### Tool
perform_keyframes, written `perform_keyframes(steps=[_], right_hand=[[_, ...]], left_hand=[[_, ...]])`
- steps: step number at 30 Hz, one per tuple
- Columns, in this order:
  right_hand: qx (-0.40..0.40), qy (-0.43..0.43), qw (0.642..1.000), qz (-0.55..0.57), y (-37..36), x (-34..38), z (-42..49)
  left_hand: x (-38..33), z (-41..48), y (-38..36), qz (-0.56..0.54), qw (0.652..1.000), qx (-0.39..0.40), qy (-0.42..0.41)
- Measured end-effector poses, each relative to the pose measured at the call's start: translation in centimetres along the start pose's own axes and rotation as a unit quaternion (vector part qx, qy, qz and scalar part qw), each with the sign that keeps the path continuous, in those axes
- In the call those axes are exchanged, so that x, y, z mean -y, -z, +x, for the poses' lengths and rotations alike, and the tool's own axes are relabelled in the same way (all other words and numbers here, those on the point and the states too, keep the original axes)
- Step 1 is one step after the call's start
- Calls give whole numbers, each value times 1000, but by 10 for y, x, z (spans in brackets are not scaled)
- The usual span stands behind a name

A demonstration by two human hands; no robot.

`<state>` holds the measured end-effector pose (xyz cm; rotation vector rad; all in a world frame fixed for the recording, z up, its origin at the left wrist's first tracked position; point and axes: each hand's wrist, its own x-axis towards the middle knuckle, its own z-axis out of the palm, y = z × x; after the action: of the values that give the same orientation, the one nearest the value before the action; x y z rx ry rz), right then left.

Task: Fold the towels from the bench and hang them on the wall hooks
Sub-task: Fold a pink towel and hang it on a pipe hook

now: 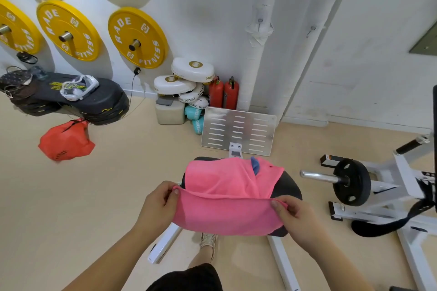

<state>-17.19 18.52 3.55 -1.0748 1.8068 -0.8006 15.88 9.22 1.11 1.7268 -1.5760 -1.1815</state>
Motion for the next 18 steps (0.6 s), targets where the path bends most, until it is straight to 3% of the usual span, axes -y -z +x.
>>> perform_keyframes(steps=[10, 18], right_hand=[[10, -35, 994, -106, -11, 13, 193], [48, -95, 983, -151, -32, 6, 285]], left_hand=[[7, 175, -29, 63, 995, 45, 61], [24, 261, -44, 114, 982, 56, 138]])
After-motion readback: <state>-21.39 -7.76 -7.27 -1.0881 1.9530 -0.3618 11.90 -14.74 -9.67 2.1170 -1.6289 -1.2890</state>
